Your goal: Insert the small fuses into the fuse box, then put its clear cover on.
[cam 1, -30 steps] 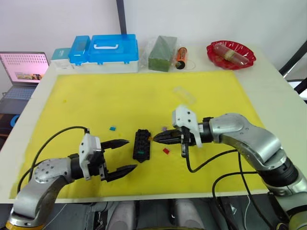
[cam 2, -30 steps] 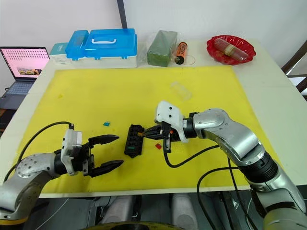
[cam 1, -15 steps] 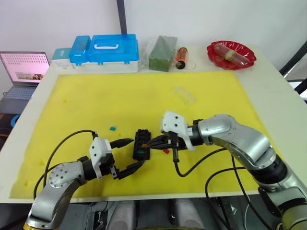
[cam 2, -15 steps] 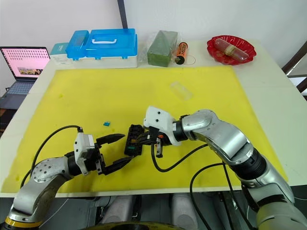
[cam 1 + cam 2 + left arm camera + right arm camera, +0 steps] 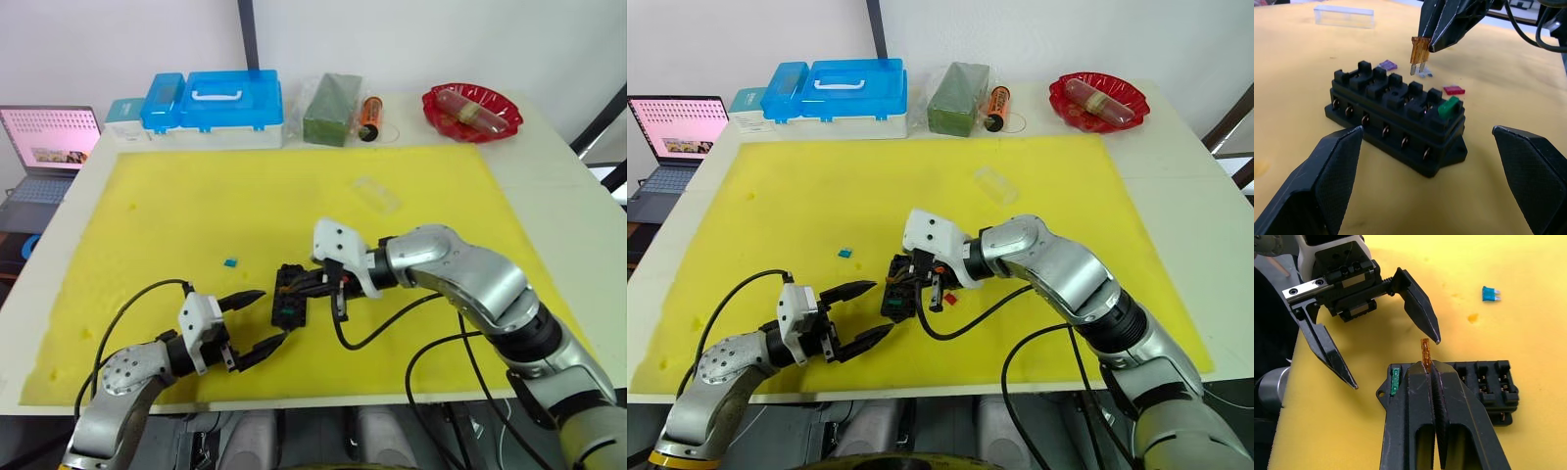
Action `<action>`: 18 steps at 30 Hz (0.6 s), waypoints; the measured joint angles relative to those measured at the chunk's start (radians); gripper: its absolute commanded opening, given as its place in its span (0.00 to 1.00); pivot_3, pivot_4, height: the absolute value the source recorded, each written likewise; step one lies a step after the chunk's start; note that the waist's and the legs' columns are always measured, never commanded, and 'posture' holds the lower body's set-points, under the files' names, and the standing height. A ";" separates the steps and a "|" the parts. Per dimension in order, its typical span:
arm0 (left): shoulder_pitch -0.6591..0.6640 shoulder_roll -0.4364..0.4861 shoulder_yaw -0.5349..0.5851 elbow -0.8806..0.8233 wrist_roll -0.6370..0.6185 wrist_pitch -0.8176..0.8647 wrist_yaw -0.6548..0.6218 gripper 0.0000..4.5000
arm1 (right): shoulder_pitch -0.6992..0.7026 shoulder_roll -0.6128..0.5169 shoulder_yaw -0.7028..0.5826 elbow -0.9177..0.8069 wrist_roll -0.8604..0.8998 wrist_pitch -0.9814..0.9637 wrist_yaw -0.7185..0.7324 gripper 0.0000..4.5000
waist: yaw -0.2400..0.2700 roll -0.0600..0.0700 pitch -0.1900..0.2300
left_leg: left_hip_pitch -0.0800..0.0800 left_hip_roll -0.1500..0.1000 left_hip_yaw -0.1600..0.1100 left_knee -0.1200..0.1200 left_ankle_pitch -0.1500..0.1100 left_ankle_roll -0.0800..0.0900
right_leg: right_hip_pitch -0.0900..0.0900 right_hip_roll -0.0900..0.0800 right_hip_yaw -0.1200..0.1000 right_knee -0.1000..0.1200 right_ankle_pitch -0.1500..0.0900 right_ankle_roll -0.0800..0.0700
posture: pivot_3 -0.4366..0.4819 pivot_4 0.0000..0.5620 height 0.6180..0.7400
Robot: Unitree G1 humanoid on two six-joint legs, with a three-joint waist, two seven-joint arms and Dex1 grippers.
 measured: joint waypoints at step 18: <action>-0.078 -0.060 0.001 0.423 0.016 -0.530 -0.232 0.99 | 0.027 0.000 0.021 0.002 -0.021 0.018 0.004 0.00 | -0.001 0.012 -0.009 | 0.013 0.001 0.000 -0.004 0.000 0.000 | 0.008 0.002 0.000 0.004 -0.001 -0.003 | 0.48 0.27 1.00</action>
